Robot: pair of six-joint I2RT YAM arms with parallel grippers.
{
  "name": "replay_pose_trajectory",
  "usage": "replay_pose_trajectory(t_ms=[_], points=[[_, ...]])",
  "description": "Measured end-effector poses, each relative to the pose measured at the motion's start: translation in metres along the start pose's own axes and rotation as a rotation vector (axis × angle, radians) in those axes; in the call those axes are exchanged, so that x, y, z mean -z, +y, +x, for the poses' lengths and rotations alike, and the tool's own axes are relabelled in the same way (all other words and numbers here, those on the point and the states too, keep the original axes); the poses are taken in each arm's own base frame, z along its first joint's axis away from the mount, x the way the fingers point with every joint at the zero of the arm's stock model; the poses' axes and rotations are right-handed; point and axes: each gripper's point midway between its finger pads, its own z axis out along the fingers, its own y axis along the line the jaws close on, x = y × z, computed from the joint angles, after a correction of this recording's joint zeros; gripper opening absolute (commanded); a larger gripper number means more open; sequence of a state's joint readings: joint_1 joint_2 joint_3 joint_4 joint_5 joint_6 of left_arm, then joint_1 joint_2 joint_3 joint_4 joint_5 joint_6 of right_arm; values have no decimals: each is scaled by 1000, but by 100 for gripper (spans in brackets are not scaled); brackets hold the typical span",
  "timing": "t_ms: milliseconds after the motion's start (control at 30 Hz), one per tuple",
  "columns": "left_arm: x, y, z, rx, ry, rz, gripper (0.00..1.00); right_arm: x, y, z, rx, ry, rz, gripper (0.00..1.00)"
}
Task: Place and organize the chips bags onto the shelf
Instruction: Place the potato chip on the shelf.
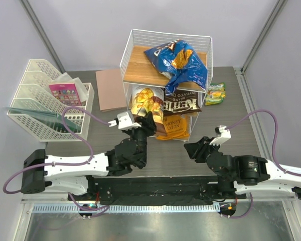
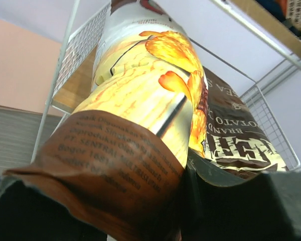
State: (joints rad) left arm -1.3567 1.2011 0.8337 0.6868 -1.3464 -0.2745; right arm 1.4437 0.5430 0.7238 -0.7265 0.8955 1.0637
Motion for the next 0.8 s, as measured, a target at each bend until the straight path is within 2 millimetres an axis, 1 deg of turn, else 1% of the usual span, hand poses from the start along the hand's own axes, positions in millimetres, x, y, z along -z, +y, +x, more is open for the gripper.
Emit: replay_pose_trajectory(t_ms=[67,133,333,467,500,600,667,700,800], points=[[-3,3,7,4,-1,-22,0,0,0,0,1,1,0,34],[-7,5,10,14,-6,-38,0,0,0,0,1,2,-1,34],[-20,13,6,46,-27,-73,1,1,1,0,-4,5,-8,34],[-30,16,3,35,-34,-71,6,2,1,-2,-13,2,-14,34],[-33,17,2,34,-36,-70,9,2,1,-2,-13,2,-14,34],[-43,20,-2,33,-34,-54,13,2,1,-1,-14,2,-14,34],[-51,22,-3,33,-27,-43,10,2,0,-1,-14,2,-14,34],[-55,23,-3,38,-21,-36,5,2,1,-1,-15,1,-15,34],[-71,26,-5,57,2,-19,5,2,1,-1,-15,1,-15,34]])
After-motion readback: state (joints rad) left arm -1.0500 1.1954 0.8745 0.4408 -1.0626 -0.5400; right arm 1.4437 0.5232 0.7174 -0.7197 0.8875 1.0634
